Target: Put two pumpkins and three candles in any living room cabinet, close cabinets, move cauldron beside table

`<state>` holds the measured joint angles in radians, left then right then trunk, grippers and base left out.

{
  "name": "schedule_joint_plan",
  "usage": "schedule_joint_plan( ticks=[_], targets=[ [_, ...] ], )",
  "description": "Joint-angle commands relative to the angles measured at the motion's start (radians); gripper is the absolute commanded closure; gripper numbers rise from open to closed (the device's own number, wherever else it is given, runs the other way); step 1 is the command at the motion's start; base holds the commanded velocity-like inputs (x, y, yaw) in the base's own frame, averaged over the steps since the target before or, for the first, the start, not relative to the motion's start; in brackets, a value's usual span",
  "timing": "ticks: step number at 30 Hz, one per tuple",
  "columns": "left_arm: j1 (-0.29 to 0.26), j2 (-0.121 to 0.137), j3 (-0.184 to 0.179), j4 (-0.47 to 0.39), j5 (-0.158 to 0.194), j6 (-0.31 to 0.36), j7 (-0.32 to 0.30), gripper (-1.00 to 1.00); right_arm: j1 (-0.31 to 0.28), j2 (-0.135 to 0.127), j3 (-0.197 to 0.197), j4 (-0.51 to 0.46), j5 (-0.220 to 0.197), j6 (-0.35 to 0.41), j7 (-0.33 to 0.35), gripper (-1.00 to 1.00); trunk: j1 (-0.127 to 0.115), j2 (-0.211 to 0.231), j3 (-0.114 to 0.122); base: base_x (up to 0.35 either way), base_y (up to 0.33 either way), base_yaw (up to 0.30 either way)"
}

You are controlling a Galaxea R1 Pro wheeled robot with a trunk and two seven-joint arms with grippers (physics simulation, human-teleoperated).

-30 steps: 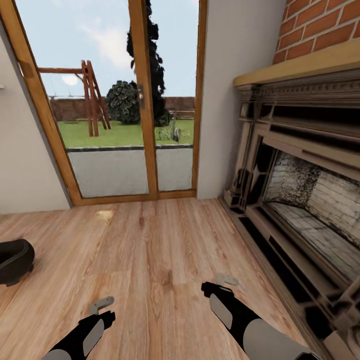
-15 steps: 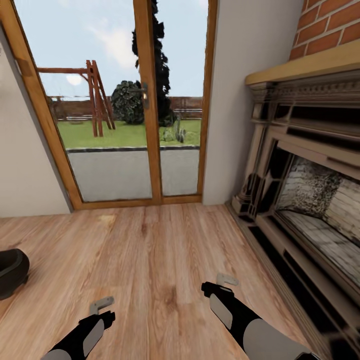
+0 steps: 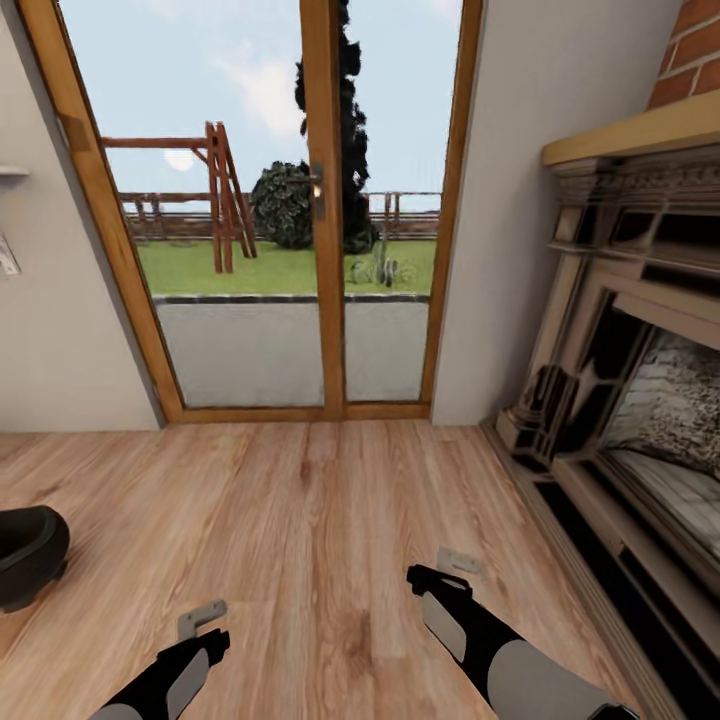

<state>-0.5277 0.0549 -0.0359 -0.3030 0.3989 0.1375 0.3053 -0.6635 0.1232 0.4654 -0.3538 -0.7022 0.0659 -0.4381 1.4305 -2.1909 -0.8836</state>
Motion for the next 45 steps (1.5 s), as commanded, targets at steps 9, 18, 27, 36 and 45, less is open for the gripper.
schedule_joint_plan(
  ticks=[9,18,27,36,45],
  targets=[
    [0.0,0.001,-0.004,0.051,0.003,-0.078,0.005,-1.0,-0.001,-0.001,0.007,0.004,-0.003,-0.001,-0.008,-1.0,0.0,0.0,-0.001,0.33,0.0,0.16],
    [0.0,-0.005,-0.005,0.081,0.0,-0.14,0.005,-1.0,-0.001,-0.002,0.007,0.004,-0.003,-0.004,-0.008,-1.0,0.0,0.0,-0.001,0.33,0.0,0.125],
    [0.0,-0.007,-0.006,0.086,0.0,-0.144,0.005,-1.0,-0.001,-0.003,0.007,0.004,-0.003,-0.023,-0.008,-1.0,0.0,0.0,-0.001,0.33,0.0,0.07],
    [0.0,-0.008,-0.006,0.088,0.001,-0.145,0.005,-1.0,-0.001,-0.001,0.008,0.01,-0.003,-0.024,-0.008,-1.0,0.0,0.0,-0.001,0.33,0.0,0.007],
    [0.0,-0.01,-0.006,0.109,-0.002,-0.156,0.005,-1.0,-0.001,0.0,0.009,0.013,-0.003,-0.026,-0.008,-1.0,0.0,0.0,-0.001,0.312,-0.053,0.0]
  ],
)
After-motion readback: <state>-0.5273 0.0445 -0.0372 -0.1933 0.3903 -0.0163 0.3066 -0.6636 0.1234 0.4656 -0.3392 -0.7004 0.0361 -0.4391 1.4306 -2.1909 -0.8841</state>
